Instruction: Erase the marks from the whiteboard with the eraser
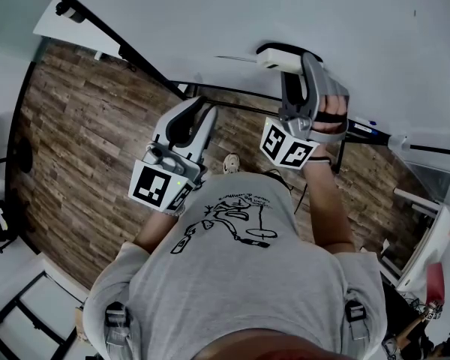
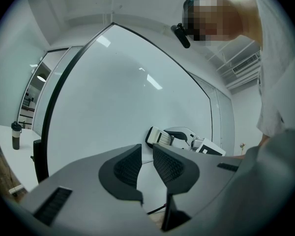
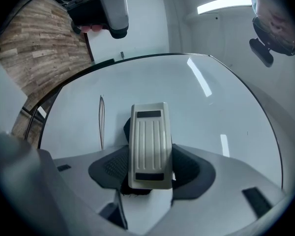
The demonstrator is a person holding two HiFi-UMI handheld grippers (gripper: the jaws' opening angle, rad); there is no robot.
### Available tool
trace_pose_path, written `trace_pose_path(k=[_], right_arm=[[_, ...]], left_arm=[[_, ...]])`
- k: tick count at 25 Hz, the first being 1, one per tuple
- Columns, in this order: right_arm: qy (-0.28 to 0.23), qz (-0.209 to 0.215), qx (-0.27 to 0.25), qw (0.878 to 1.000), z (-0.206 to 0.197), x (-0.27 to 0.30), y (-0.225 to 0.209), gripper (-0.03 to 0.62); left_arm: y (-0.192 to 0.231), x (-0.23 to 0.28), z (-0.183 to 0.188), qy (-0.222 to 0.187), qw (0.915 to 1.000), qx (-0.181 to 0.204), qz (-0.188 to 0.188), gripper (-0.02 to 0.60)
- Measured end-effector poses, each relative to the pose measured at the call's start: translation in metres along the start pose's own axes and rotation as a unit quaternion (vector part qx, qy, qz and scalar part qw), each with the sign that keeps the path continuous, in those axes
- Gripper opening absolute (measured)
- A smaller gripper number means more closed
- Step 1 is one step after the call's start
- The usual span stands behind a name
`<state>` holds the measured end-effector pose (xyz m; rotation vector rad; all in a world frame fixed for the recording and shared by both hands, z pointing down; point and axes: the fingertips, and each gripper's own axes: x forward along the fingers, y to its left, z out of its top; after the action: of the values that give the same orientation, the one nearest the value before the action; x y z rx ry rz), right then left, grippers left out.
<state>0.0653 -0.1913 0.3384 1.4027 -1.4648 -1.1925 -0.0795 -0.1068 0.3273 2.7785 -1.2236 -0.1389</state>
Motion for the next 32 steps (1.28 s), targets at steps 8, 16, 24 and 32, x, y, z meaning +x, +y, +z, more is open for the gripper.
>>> trace_pose_path(k=[8, 16, 24, 32], right_arm=[[-0.009, -0.013, 0.009, 1.000, 0.001, -0.002, 0.001, 0.249], [-0.016, -0.023, 0.014, 1.000, 0.003, -0.002, 0.002, 0.249], [-0.013, -0.032, 0.016, 0.999, 0.003, -0.001, 0.005, 0.249], [-0.014, -0.033, 0.017, 0.999, 0.003, 0.002, 0.014, 0.247]], left_arm=[[0.000, -0.002, 0.000, 0.001, 1.0000, 0.000, 0.002, 0.083], [0.000, -0.003, 0.001, 0.003, 1.0000, 0.000, 0.003, 0.083], [0.000, -0.006, 0.001, 0.004, 1.0000, 0.000, 0.007, 0.083], [-0.001, -0.007, 0.001, 0.004, 1.0000, 0.001, 0.009, 0.081]])
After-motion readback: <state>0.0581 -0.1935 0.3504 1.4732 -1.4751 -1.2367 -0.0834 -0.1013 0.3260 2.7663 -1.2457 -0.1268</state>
